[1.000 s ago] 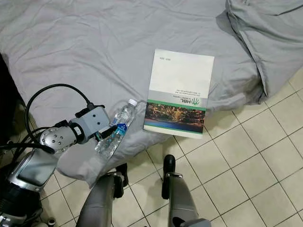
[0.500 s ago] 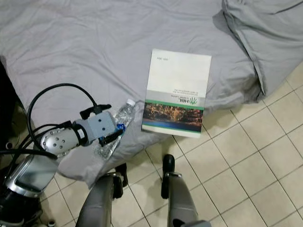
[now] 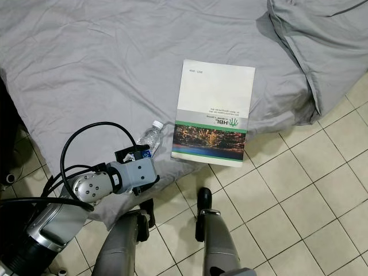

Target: Clean up the room

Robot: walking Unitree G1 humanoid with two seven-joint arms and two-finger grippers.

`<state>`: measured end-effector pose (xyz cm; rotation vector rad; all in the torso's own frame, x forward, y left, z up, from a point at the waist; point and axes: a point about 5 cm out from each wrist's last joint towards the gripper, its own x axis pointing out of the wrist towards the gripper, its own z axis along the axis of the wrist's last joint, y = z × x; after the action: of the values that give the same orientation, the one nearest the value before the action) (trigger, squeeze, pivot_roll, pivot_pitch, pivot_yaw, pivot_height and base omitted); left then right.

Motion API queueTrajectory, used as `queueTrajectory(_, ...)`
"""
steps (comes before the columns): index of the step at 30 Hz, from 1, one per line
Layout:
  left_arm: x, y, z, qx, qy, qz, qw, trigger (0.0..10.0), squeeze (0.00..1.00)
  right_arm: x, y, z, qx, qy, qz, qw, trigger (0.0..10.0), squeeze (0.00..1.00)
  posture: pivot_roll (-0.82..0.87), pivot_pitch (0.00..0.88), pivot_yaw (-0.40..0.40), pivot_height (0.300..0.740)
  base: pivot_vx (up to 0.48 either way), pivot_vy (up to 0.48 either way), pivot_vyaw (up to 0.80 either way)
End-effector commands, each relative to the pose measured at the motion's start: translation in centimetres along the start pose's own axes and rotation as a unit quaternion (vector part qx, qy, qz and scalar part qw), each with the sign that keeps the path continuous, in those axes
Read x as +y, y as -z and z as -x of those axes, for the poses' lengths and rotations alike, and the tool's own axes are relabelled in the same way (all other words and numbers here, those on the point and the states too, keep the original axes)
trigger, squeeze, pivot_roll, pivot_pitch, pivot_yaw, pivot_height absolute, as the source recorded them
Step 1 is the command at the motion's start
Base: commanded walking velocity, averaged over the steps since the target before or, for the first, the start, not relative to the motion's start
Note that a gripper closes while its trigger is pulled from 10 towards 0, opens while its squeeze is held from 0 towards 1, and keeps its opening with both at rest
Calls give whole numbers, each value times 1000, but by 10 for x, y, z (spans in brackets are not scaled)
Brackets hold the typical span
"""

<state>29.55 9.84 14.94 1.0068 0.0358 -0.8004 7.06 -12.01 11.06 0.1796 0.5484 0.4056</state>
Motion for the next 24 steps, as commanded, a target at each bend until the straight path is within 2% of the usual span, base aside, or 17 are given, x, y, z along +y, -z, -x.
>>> queueTrajectory(1, -25, 9, -1, 13, 41, 2, 999, 10000, 0, 4, 13, 5, 36, -2, -17, 999, 10000, 0, -114, 833, 122, 740, 0, 0, 0)
queueTrajectory(6, -32, 14, -2, 25, 50, -13, 998, 10000, 0, 5, 14, 5, 37, -2, -19, 999, 10000, 0, -112, 835, 124, 740, 0, 0, 0)
queueTrajectory(9, -38, 21, -2, 38, 55, -38, 997, 10000, 0, 5, 14, 5, 38, -2, -19, 999, 10000, 0, -112, 838, 125, 740, 0, 0, 0)
queueTrajectory(13, -52, 29, -5, 52, 69, -34, 996, 10000, 0, 6, 16, 5, 41, -3, -20, 999, 10000, 0, -107, 843, 127, 740, 0, 0, 0)
queueTrajectory(16, -54, 33, -7, 59, 64, -30, 996, 10000, 0, 6, 16, 5, 42, -3, -20, 999, 10000, 0, -110, 844, 123, 740, 0, 0, 0)
queueTrajectory(19, -49, 48, -19, 87, 18, -51, 995, 10000, 0, 6, 16, 6, 43, -4, -19, 999, 10000, 0, -117, 845, 119, 740, 0, 0, 0)
queueTrajectory(24, -51, 55, -26, 99, 12, -56, 993, 10000, 0, 6, 16, 6, 44, -4, -19, 999, 10000, 0, -117, 845, 119, 740, 0, 0, 0)
